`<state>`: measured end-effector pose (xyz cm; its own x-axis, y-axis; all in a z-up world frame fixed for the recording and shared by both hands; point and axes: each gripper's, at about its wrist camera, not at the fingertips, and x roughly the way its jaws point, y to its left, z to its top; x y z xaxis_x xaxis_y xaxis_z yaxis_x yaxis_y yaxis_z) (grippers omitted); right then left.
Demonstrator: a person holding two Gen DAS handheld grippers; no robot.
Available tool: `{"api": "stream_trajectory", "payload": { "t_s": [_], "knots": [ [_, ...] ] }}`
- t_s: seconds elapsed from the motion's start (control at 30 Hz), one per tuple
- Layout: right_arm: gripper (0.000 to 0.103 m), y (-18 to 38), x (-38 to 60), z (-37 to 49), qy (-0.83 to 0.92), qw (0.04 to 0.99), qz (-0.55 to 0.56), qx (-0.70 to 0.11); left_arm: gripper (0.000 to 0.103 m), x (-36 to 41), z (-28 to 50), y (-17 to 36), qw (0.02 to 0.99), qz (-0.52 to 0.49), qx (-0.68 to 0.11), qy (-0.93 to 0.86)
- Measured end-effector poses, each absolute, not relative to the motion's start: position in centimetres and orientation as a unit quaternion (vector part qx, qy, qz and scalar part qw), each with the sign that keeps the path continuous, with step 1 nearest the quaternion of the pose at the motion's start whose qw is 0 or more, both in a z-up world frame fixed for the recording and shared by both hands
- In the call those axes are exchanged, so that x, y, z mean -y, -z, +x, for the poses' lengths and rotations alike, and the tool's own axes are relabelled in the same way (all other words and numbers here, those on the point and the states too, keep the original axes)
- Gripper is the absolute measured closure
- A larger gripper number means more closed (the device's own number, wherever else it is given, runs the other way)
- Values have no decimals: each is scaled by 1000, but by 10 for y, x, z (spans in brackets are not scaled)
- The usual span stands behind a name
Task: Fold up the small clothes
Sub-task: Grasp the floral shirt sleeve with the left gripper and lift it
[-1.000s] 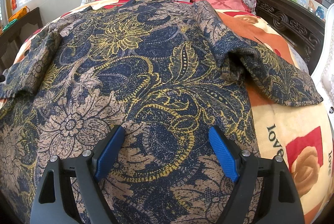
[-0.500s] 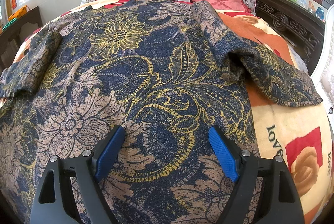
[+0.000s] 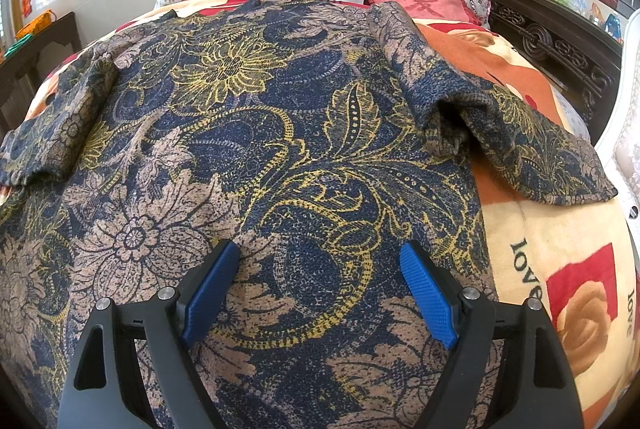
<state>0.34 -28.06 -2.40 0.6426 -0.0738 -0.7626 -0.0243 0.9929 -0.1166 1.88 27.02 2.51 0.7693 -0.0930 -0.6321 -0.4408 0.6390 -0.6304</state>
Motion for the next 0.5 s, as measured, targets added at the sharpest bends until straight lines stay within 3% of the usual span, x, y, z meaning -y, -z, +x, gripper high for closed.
{"api": "stream_trajectory", "payload": {
  "t_s": [0.13, 0.27, 0.5],
  "knots": [
    [27, 24, 281, 3, 14, 904, -58, -423, 95, -274, 22, -20, 837, -404, -344, -135],
    [27, 24, 281, 4, 14, 904, -58, -423, 97, -274, 19, -36, 844, -384, -347, -145],
    [27, 24, 281, 4, 14, 904, -58, -423, 97, -338, -31, -172, 897, -353, -184, -194]
  ]
}}
